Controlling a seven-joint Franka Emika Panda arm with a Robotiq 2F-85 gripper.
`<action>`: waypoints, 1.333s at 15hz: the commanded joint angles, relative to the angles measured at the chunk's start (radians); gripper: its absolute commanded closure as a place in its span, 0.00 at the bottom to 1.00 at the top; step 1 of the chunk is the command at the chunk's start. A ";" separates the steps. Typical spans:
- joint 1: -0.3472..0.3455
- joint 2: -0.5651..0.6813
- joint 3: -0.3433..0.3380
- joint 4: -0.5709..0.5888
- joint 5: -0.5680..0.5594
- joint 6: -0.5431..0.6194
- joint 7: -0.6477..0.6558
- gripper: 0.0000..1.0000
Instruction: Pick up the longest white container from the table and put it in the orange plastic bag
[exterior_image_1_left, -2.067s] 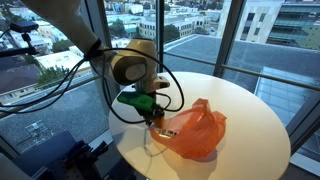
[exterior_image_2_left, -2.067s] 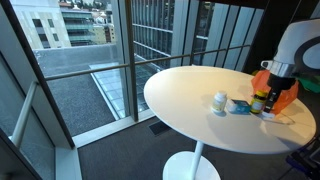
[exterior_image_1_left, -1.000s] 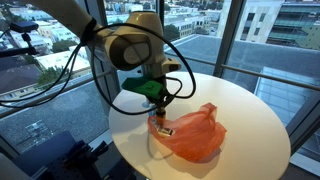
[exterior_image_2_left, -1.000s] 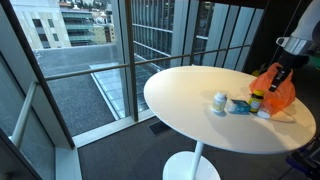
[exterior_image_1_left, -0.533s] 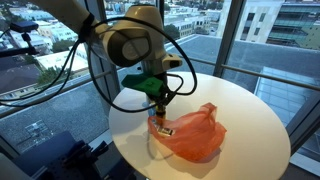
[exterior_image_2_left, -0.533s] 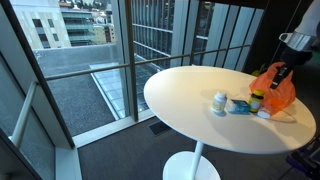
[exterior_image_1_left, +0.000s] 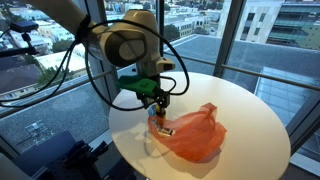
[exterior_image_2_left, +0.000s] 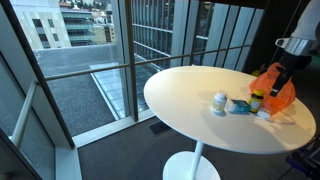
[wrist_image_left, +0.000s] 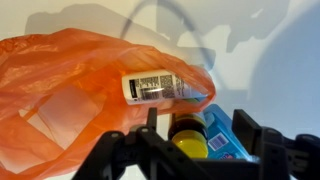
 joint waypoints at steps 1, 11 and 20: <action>0.005 0.016 0.011 0.001 -0.010 -0.018 0.002 0.00; 0.002 0.112 0.026 0.012 -0.141 0.000 0.099 0.00; 0.009 0.172 0.023 0.017 -0.266 0.082 0.216 0.00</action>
